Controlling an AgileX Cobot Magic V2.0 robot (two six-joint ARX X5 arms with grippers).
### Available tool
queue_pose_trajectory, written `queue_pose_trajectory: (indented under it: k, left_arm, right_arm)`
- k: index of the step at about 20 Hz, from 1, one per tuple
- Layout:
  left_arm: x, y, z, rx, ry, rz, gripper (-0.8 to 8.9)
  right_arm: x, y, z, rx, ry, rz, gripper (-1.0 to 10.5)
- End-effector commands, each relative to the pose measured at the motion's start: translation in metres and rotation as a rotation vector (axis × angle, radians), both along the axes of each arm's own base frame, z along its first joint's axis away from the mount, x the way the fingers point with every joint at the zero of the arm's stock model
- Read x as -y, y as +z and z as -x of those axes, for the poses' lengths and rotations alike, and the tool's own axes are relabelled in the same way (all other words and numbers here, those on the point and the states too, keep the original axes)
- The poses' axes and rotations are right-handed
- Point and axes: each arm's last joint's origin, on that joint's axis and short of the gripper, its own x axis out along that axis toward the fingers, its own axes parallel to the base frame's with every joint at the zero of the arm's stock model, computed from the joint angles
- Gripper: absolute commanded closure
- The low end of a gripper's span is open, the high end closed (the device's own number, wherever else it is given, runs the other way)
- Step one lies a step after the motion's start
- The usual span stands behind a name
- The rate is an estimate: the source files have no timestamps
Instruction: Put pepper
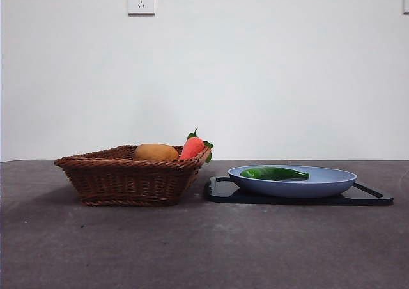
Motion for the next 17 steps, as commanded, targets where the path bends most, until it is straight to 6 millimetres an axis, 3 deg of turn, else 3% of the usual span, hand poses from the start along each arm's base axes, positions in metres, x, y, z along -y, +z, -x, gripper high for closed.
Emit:
queue_pose_trajectory:
  k: [1, 3, 5, 10, 17]
  left_arm:
    - [-0.025, 0.010, 0.013, 0.108, 0.069, -0.008, 8.07]
    - [-0.044, 0.005, 0.032, 0.208, 0.142, 0.008, 8.07]
    - [-0.057, -0.015, 0.048, 0.296, 0.229, 0.017, 8.07]
    - [-0.074, -0.102, 0.069, 0.407, 0.373, 0.019, 8.07]
    - [-0.077, -0.216, 0.077, 0.308, 0.402, 0.077, 8.05]
  right_arm:
    - [0.000, 0.004, -0.001, 0.024, 0.008, 0.003, 9.4]
    - [0.000, 0.004, -0.001, 0.024, 0.008, 0.003, 9.4]
    - [0.000, 0.004, -0.001, 0.024, 0.007, 0.003, 9.4]
    - [0.000, 0.004, -0.001, 0.023, 0.008, 0.003, 9.4]
    - [0.000, 0.004, -0.001, 0.024, 0.008, 0.003, 9.4]
